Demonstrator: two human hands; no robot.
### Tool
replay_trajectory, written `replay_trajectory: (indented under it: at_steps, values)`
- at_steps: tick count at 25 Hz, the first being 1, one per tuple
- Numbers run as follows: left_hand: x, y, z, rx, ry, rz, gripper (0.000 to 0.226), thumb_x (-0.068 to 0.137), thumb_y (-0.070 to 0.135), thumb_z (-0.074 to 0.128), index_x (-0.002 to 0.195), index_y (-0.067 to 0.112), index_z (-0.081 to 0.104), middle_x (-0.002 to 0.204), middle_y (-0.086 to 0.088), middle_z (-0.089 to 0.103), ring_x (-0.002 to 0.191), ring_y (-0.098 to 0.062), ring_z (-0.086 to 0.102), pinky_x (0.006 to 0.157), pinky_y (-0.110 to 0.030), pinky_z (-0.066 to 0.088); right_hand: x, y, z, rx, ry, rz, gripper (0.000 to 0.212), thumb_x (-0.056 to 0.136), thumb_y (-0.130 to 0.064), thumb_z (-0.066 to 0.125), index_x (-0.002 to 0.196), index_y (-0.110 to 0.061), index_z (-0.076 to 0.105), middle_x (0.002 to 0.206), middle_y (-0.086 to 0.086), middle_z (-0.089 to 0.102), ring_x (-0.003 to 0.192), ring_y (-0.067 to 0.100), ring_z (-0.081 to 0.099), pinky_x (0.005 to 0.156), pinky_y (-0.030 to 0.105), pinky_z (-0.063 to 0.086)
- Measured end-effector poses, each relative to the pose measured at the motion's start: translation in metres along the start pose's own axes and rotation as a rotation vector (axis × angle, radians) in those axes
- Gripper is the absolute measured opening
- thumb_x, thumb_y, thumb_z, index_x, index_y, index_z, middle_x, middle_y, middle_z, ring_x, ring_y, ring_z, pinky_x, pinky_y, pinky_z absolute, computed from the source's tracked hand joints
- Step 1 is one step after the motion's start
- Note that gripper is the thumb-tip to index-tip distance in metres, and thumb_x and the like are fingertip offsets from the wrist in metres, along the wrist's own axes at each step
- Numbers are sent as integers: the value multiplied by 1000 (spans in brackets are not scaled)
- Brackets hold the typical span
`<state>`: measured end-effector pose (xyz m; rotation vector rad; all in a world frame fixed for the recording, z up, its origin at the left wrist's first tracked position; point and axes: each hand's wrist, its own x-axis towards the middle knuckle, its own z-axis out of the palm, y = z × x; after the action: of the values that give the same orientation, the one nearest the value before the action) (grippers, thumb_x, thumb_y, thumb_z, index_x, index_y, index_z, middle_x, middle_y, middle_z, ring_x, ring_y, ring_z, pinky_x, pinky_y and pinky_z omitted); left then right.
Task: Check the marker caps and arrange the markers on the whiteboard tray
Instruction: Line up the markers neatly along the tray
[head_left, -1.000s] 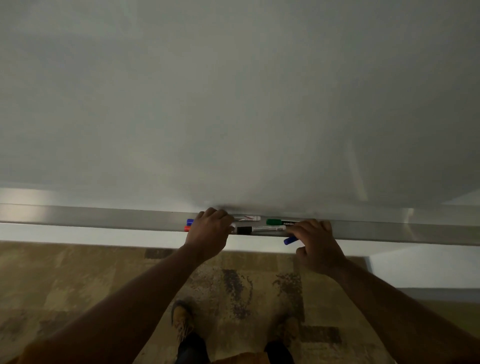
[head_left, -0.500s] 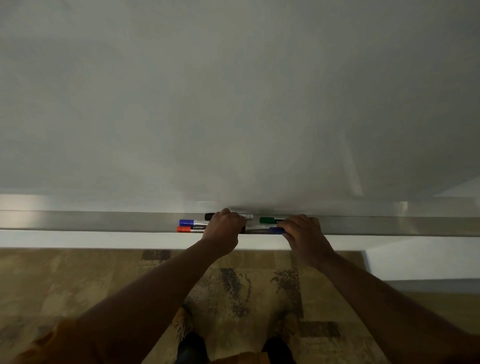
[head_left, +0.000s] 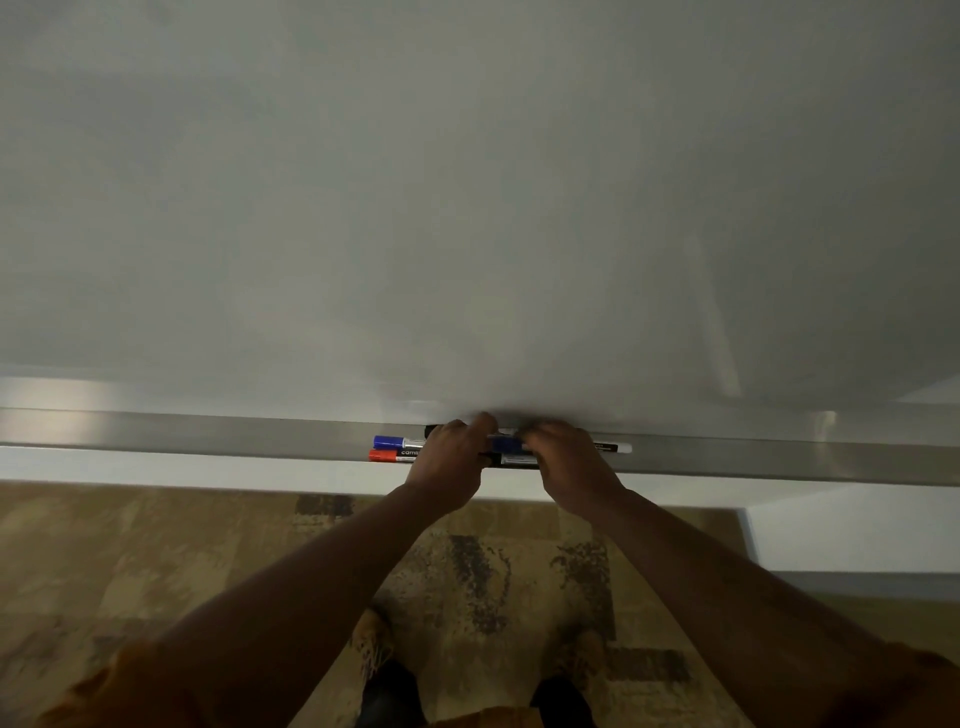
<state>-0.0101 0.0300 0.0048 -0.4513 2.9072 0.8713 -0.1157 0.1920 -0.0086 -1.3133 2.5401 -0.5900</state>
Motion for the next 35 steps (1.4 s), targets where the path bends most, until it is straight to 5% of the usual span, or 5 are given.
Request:
replay_trajectory:
  at_steps: [3, 13, 19, 28, 35]
  values:
    - [-2, -1, -1, -2, 9, 21, 24, 91, 15, 66, 111, 21, 54, 99, -5, 71, 90, -22, 66, 78, -35, 57, 4, -5, 1, 73, -36, 29, 35, 83, 4, 55, 110, -15, 69, 95, 9, 69, 88, 30, 62, 74, 36, 50]
    - [-6, -10, 3, 225, 20, 217, 27, 89, 4, 66, 109, 20, 74, 116, -3, 70, 108, -22, 60, 95, -38, 50, 1, -12, 3, 169, -94, 48, 52, 81, 8, 52, 119, -24, 66, 111, 5, 71, 100, 26, 64, 83, 41, 54]
    - [-6, -11, 0, 291, 98, 209, 30, 87, 7, 66, 114, 19, 71, 116, -1, 72, 108, -23, 61, 93, -40, 48, -14, 9, -12, -186, 140, 96, 39, 61, 13, 69, 93, -9, 74, 89, 8, 73, 81, 32, 67, 67, 38, 56]
    - [-10, -34, -27, 492, 112, -74, 23, 74, 2, 62, 88, 19, 70, 81, 0, 72, 73, -26, 66, 66, -34, 47, -27, 28, -16, -378, 40, 129, 27, 68, -4, 72, 94, -14, 73, 88, 4, 74, 80, 31, 64, 65, 37, 51]
    - [-13, -31, -25, 346, 164, -299, 12, 95, 24, 48, 99, 23, 59, 82, 2, 72, 86, -26, 62, 78, -39, 36, 10, -34, -7, -85, -11, 246, 16, 83, -12, 53, 92, -18, 65, 88, 6, 69, 84, 30, 62, 66, 36, 52]
